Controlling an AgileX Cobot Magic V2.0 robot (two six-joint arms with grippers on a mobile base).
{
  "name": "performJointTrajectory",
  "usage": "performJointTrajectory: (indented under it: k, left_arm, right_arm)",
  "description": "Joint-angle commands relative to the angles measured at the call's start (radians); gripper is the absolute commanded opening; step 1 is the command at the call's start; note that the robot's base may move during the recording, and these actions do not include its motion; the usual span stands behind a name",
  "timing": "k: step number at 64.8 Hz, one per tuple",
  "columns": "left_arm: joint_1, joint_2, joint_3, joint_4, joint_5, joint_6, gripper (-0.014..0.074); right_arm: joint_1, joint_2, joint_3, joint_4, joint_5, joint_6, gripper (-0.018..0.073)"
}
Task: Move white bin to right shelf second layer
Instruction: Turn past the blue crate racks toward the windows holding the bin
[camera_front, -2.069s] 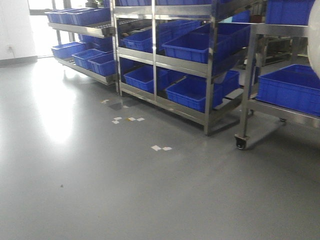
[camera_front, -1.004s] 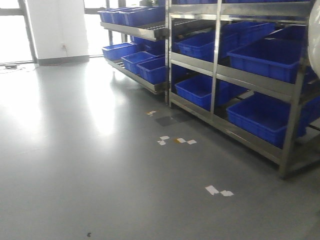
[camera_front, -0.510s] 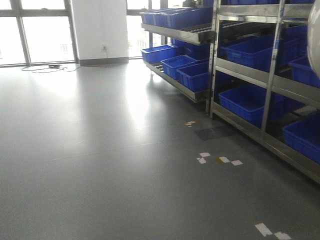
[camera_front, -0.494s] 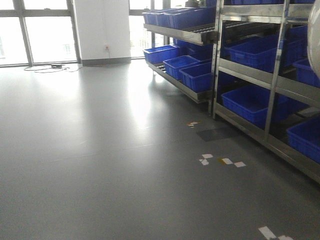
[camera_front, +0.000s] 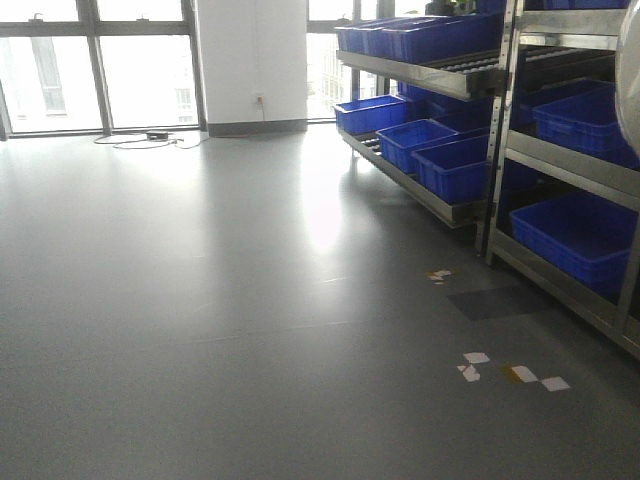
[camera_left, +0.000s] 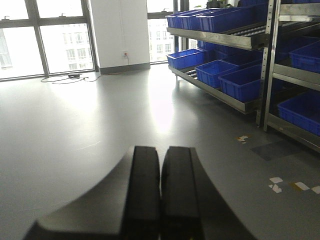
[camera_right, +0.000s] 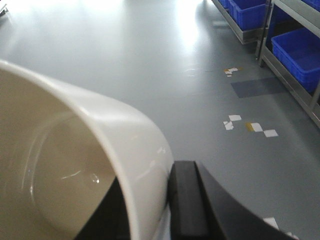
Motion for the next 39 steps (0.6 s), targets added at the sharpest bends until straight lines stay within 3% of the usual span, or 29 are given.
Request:
performJointTrajectory:
  k: [1, 39]
  left_arm:
    - [-0.004, -0.014, 0.037, -0.005, -0.085, -0.004, 0.0085]
    - [-0.004, -0.014, 0.037, -0.005, -0.085, -0.004, 0.0085]
  right_arm:
    - [-0.004, 0.014, -0.031, -0.006, -0.101, -0.001, 0.0051]
    - [-0.004, 0.014, -0.031, -0.006, -0.101, -0.001, 0.0051]
